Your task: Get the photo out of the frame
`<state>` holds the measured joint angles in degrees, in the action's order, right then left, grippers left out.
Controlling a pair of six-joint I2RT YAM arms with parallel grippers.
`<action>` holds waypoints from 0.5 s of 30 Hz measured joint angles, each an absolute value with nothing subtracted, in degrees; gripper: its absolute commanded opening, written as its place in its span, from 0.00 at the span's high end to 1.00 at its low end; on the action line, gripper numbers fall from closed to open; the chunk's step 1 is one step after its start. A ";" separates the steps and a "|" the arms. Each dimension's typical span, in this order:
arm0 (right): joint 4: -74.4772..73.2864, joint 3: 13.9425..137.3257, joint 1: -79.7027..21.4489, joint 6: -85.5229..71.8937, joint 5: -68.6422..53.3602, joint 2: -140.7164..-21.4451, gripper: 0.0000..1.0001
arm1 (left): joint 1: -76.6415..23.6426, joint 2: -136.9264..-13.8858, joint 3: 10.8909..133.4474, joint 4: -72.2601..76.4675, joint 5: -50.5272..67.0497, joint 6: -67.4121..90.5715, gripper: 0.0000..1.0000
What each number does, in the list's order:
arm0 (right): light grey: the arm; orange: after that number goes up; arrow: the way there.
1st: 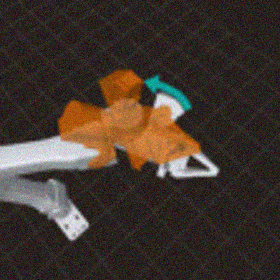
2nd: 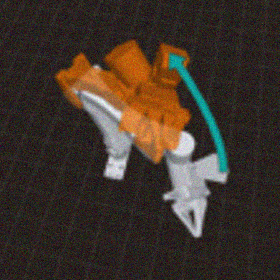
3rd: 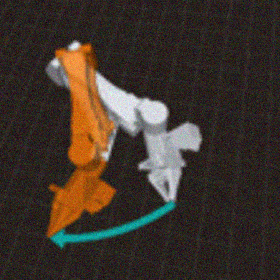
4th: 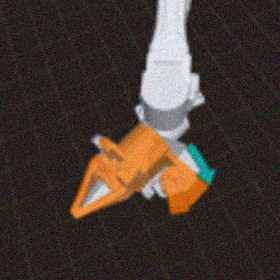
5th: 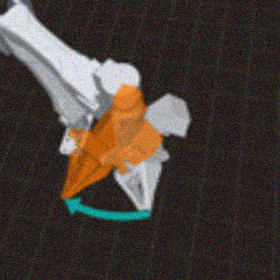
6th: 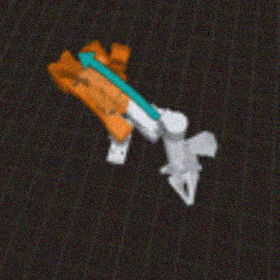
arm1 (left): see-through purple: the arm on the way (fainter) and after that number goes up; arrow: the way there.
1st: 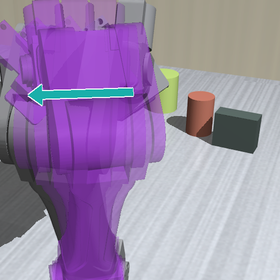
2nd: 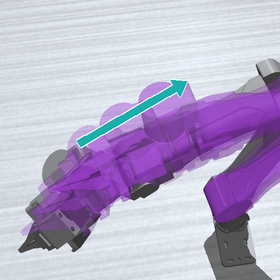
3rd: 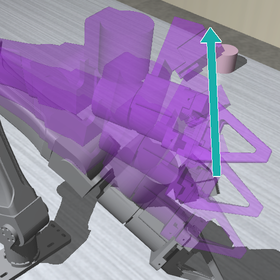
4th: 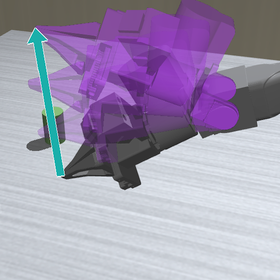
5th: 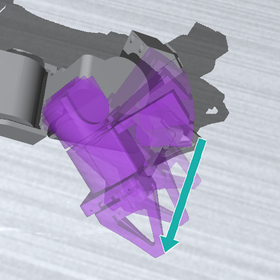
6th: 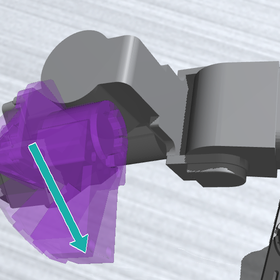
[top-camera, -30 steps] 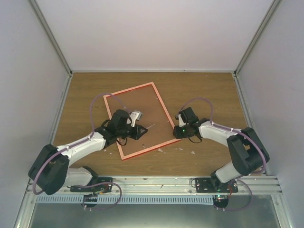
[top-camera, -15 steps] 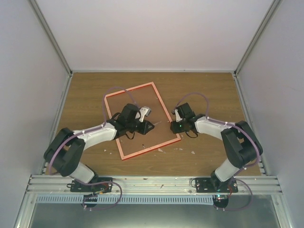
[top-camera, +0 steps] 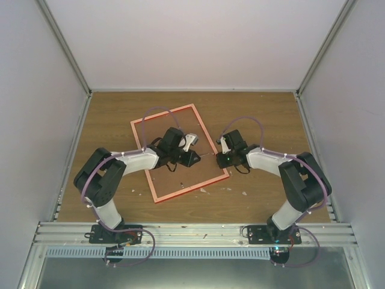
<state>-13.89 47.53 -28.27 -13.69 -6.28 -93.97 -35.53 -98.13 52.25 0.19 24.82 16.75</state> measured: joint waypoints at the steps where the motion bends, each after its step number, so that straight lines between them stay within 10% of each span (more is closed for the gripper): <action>1: -13.58 47.37 -28.27 -13.78 -6.28 -93.95 0.90 | -35.53 -98.56 52.60 0.21 24.86 16.64 1.00; 15: -6.96 41.17 -28.34 -13.80 -9.13 -90.52 0.96 | -35.64 -101.51 54.61 -0.58 25.12 16.27 1.00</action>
